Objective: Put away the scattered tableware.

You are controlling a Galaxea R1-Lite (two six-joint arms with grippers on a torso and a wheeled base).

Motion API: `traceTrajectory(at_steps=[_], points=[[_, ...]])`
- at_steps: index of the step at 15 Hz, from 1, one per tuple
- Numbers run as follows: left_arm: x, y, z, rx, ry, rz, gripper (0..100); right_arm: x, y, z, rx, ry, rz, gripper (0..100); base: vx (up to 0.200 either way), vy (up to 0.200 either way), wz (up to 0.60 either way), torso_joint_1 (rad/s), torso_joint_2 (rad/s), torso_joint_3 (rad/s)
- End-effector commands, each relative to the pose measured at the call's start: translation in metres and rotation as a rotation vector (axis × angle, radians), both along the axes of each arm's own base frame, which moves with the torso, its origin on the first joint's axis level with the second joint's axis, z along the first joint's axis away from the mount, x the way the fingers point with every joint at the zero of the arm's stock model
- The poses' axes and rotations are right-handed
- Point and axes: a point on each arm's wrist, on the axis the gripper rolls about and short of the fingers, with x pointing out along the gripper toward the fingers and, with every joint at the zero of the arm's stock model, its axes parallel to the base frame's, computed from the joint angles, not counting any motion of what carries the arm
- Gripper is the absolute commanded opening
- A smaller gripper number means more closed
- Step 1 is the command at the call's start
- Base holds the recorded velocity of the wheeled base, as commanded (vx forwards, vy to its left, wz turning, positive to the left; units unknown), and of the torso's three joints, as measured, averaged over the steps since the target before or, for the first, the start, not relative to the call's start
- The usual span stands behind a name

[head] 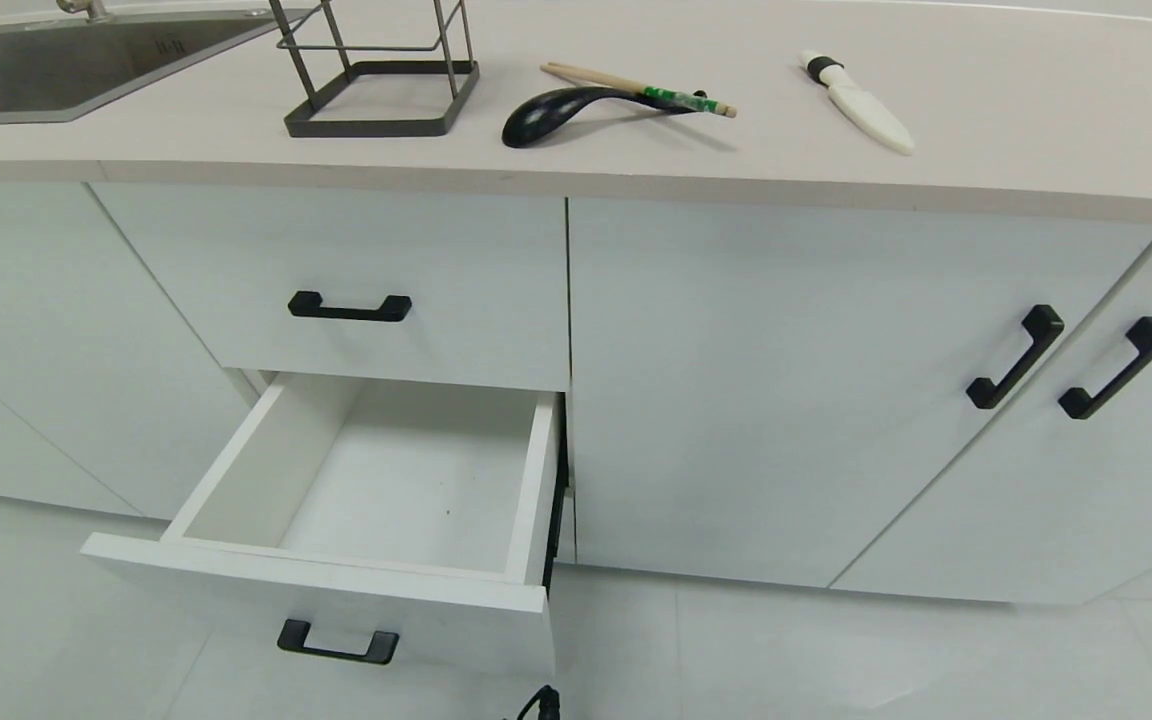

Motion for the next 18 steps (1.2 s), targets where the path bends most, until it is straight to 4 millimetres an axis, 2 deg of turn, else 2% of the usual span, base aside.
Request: traceTrajectory(at_steps=[1, 8, 13, 18], points=[[0.0001, 0.0, 0.0001, 0.006, 0.001, -0.001, 100, 0.0002, 0.0, 0.0, 0.0, 0.002, 0.002, 0, 0.0, 0.0, 0.0, 0.0, 0.0, 0.0], [0.0001, -0.0001, 0.0001, 0.011, 0.001, -0.003, 100, 0.0002, -0.0001, 0.0, -0.003, 0.002, 0.001, 0, 0.0, 0.0, 0.0, 0.0, 0.0, 0.0], [0.0001, -0.0001, 0.0, 0.011, 0.002, -0.004, 100, 0.0002, -0.0001, 0.0, -0.003, 0.002, 0.001, 0, 0.0, 0.0, 0.0, 0.201, -0.11, -0.097], [0.0001, -0.0001, 0.0, 0.011, 0.002, -0.004, 100, 0.0002, -0.0001, 0.0, -0.003, 0.002, 0.001, 0, 0.0, 0.0, 0.0, 0.21, -0.58, -0.212]])
